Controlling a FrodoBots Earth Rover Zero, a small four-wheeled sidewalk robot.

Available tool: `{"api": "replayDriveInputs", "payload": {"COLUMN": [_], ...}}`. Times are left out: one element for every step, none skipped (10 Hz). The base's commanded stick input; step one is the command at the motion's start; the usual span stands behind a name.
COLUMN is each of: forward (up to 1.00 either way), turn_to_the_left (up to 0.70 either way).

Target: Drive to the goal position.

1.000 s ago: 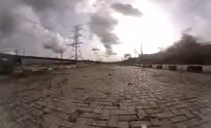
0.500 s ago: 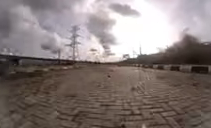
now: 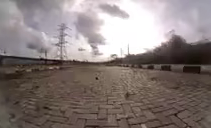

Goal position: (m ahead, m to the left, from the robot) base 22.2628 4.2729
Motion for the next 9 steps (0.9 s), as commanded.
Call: {"api": "replayDriveInputs", "payload": {"forward": [1.0, 1.0, 1.0, 1.0, 1.0, 1.0, 1.0, 1.0, 1.0], "turn_to_the_left": [0.0, 0.0, 0.0, 0.0, 0.0, 0.0, 0.0, 0.0, 0.0]}}
